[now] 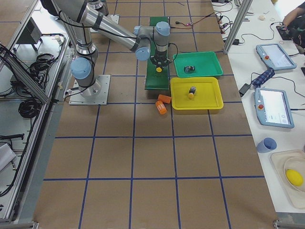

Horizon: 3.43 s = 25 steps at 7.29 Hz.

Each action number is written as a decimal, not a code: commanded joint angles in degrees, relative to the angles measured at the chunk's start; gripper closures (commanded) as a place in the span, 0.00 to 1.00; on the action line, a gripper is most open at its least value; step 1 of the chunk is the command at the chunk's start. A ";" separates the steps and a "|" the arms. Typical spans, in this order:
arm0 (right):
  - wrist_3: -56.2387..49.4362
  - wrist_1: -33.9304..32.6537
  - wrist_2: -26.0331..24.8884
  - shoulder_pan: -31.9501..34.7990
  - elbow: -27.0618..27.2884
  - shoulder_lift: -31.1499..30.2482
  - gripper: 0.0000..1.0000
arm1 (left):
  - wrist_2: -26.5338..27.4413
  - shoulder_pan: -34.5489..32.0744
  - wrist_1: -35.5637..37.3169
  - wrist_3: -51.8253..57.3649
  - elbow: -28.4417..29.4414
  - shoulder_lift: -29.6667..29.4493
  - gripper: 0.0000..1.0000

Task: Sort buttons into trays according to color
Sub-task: 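Place the second yellow-capped button in the yellow tray with right gripper, then return the right gripper to the belt and grasp the green-capped button, then carry the green-capped button into the green tray and release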

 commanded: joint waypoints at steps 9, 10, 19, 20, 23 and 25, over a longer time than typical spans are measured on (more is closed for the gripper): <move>-0.36 6.01 0.81 -9.67 -20.93 15.82 0.00 | -0.21 -0.17 0.07 -5.71 0.35 -1.11 0.00; 3.86 9.42 0.98 -7.13 -18.84 12.32 0.00 | -0.38 -0.09 0.07 -5.89 1.83 -1.81 0.00; 24.56 -5.02 -0.07 7.05 1.21 2.61 0.21 | -0.47 0.35 0.07 -5.45 1.49 -0.24 0.00; 24.73 -5.04 -1.72 7.05 1.05 2.62 0.56 | -0.56 0.35 0.07 -5.45 1.58 0.03 0.00; 24.65 -4.70 -3.58 7.05 0.17 2.53 1.00 | -0.56 0.35 0.25 -5.54 2.02 0.03 0.00; 24.30 -4.86 -3.32 7.13 -4.90 3.05 1.00 | -0.56 0.35 0.25 -5.54 1.76 -0.06 0.00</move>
